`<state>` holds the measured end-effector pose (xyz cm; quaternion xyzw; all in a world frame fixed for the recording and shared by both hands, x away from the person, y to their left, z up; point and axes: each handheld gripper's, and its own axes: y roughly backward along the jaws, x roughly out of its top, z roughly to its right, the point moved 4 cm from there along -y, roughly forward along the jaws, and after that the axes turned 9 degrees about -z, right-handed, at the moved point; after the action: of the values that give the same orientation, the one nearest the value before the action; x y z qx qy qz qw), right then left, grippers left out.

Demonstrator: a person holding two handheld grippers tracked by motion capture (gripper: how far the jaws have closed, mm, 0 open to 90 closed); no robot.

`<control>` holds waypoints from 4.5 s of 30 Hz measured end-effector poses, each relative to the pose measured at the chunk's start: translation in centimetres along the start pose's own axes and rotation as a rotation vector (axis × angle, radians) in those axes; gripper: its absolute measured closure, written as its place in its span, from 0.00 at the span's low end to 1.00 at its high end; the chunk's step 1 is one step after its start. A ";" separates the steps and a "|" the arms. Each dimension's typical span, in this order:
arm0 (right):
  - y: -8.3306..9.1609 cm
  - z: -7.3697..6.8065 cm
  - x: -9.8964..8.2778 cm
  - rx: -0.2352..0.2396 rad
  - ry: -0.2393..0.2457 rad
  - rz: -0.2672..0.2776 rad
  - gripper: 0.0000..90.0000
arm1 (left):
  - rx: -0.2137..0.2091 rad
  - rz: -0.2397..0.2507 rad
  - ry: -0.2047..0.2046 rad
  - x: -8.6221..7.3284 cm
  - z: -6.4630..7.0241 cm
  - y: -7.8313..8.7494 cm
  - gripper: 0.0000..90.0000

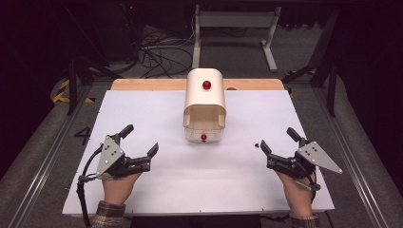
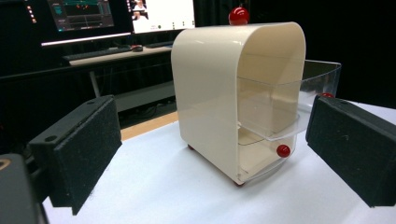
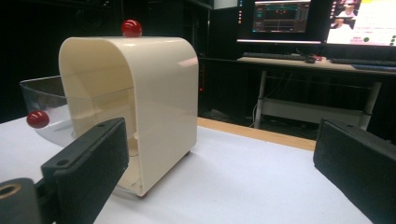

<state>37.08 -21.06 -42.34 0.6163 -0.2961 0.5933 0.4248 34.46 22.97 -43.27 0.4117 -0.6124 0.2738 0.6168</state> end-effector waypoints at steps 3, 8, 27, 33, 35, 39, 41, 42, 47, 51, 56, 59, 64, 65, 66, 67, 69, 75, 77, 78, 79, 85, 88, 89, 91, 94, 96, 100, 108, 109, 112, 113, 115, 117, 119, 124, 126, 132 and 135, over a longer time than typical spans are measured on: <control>-0.1 -0.1 0.0 0.013 0.003 -0.003 0.04 | -0.007 0.000 0.002 -0.1 -0.3 0.3 0.05; -0.3 -0.2 -0.2 0.043 -0.004 -0.014 0.04 | -0.016 0.008 -0.006 -0.1 -0.4 0.6 0.05; -0.6 -0.8 -0.5 0.169 0.009 -0.060 0.03 | -0.078 0.021 -0.024 -0.4 -1.7 1.5 0.06; -0.5 -0.5 -0.5 0.134 0.019 -0.099 0.03 | -0.097 0.006 -0.042 -0.6 -1.7 1.4 0.06; -0.5 -0.3 -0.6 0.130 0.018 -0.117 0.03 | -0.103 0.006 -0.043 -0.6 -1.6 1.5 0.06; -0.5 -0.1 -0.6 0.129 0.014 -0.127 0.03 | -0.104 0.005 -0.042 -0.6 -1.6 1.5 0.06; -0.5 -0.1 -0.7 0.126 0.025 -0.136 0.03 | -0.107 0.004 -0.042 -0.7 -1.6 1.5 0.06; -0.5 -0.1 -0.7 0.124 0.026 -0.139 0.03 | -0.108 0.003 -0.043 -0.7 -1.6 1.5 0.06; -0.8 -0.1 -0.8 0.124 0.037 -0.159 0.03 | -0.116 0.006 -0.045 -0.6 -1.5 1.6 0.06; -1.0 0.0 -1.1 0.109 0.041 -0.184 0.03 | -0.129 0.002 -0.057 -0.5 -1.4 1.5 0.06; -1.1 0.2 -1.2 0.101 0.042 -0.202 0.03 | -0.134 -0.002 -0.060 -0.5 -1.3 1.5 0.06; -1.2 0.2 -1.3 0.096 0.044 -0.219 0.03 | -0.133 0.003 -0.058 -0.6 -1.3 1.5 0.06; -1.7 0.1 -1.5 0.091 0.051 -0.249 0.03 | -0.132 0.021 -0.055 -0.5 -1.3 1.6 0.05; -1.8 0.1 -1.7 0.089 0.049 -0.257 0.03 | -0.131 0.023 -0.053 -0.5 -1.3 1.7 0.05; -1.9 0.1 -1.8 0.089 0.049 -0.264 0.03 | -0.131 0.019 -0.054 -0.4 -1.3 1.7 0.05; -2.0 0.2 -1.9 0.085 0.049 -0.272 0.03 | -0.130 0.016 -0.055 -0.4 -1.3 1.7 0.05; -2.1 0.3 -2.1 0.082 0.051 -0.281 0.03 | -0.134 0.008 -0.055 -0.5 -1.3 1.6 0.04; -2.5 0.7 -2.5 0.061 0.050 -0.323 0.04 | -0.135 -0.024 -0.051 -0.6 -1.3 1.5 0.03; -2.6 0.8 -2.7 0.048 0.054 -0.344 0.04 | -0.140 -0.027 -0.049 -0.6 -1.3 1.5 0.03; -2.7 0.8 -2.8 0.045 0.052 -0.353 0.05 | -0.142 -0.026 -0.044 -0.6 -1.3 1.5 0.03; -2.7 0.8 -2.9 0.048 0.050 -0.367 0.06 | -0.142 -0.025 -0.041 -0.6 -1.3 1.4 0.03; -3.3 0.7 -3.3 0.047 0.043 -0.415 0.12 | -0.152 -0.038 -0.025 -0.7 -1.3 1.2 0.03; -3.7 0.7 -3.4 0.057 0.045 -0.432 0.16 | -0.152 -0.040 -0.033 -0.7 -1.3 1.2 0.03; -3.8 0.6 -3.4 0.058 0.044 -0.441 0.17 | -0.151 -0.037 -0.032 -0.7 -1.3 1.3 0.03; -4.2 0.4 -3.7 0.055 0.049 -0.470 0.18 | -0.148 -0.034 -0.035 -0.7 -1.4 1.4 0.03; -4.7 0.3 -4.1 0.050 0.050 -0.501 0.21 | -0.146 -0.034 -0.034 -0.6 -1.5 1.4 0.03; -5.0 0.3 -4.3 0.044 0.055 -0.520 0.22 | -0.146 -0.025 -0.030 -0.6 -1.6 1.5 0.03; -5.3 0.2 -4.4 0.039 0.041 -0.538 0.24 | -0.146 -0.023 -0.017 -0.5 -1.6 1.6 0.03; -5.7 0.8 -4.3 0.024 0.017 -0.561 0.30 | -0.150 -0.017 -0.018 -0.5 -1.8 1.8 0.03; -5.7 0.8 -4.4 0.024 0.013 -0.568 0.30 | -0.149 -0.015 -0.018 -0.4 -1.8 1.8 0.03; -6.0 1.0 -4.5 0.021 0.000 -0.588 0.34 | -0.151 -0.015 -0.019 -0.4 -1.8 1.9 0.03; -6.0 1.1 -4.6 0.019 -0.004 -0.597 0.34 | -0.153 -0.015 -0.019 -0.4 -1.8 1.9 0.03; -6.2 1.3 -4.7 0.014 -0.012 -0.611 0.36 | -0.153 -0.016 -0.020 -0.4 -1.8 1.9 0.03; -6.3 1.4 -4.8 0.012 -0.014 -0.620 0.37 | -0.154 -0.014 -0.024 -0.4 -1.8 2.0 0.03; -6.5 1.5 -4.9 0.012 -0.021 -0.627 0.39 | -0.152 -0.011 -0.021 -0.3 -1.8 2.0 0.03; -6.8 1.4 -4.9 0.012 -0.026 -0.645 0.44 | -0.149 -0.001 -0.026 -0.1 -1.9 2.1 0.03; -6.9 1.4 -4.9 0.008 -0.031 -0.662 0.45 | -0.147 -0.005 -0.028 -0.2 -1.9 2.1 0.03; -7.5 1.5 -5.1 -0.003 -0.052 -0.711 0.48 | -0.151 -0.010 -0.032 -0.2 -1.8 2.1 0.03; -7.8 1.6 -5.2 -0.007 -0.050 -0.721 0.50 | -0.151 -0.011 -0.032 -0.2 -1.8 2.1 0.03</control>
<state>43.96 -19.57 -48.70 0.6942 -0.0721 0.3891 0.6012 33.65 25.62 -42.96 0.3717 -0.6389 0.2166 0.6378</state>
